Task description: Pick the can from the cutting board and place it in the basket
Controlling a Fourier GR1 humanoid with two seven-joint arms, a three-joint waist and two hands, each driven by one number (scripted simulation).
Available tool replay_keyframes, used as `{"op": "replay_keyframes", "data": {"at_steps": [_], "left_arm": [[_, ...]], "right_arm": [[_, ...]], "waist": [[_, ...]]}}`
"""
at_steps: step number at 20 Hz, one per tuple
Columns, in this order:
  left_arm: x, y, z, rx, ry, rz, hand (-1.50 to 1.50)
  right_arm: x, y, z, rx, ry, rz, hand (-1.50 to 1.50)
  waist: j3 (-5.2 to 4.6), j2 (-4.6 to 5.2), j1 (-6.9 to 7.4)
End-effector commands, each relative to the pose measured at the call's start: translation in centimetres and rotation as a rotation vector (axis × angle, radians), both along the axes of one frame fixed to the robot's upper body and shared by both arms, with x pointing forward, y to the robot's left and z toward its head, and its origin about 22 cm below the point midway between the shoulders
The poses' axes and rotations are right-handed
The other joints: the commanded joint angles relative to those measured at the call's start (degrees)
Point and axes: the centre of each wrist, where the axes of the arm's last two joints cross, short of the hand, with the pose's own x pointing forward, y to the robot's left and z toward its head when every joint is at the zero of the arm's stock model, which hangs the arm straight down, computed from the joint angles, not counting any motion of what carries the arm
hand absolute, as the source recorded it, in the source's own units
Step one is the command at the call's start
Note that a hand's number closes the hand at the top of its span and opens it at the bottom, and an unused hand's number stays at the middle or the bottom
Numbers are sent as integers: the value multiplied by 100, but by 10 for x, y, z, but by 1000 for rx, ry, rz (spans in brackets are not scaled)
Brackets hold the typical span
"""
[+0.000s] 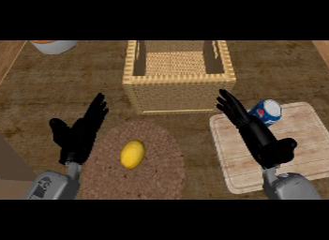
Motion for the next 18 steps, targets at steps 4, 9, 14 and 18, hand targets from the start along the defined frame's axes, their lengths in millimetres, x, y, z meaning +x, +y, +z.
{"op": "replay_keyframes", "data": {"at_steps": [4,9,14,18], "left_arm": [[15,30,23,212,-49,31,0],[16,45,20,283,-24,42,0],[21,58,28,332,7,55,0],[25,58,31,323,6,68,0]], "right_arm": [[30,-57,4,398,-92,160,150],[40,-31,42,820,-475,446,150],[46,-122,33,641,-567,223,-150],[42,-185,93,147,-561,95,-150]], "waist": [[20,122,256],[52,89,203],[-43,44,111],[-50,75,69]]}}
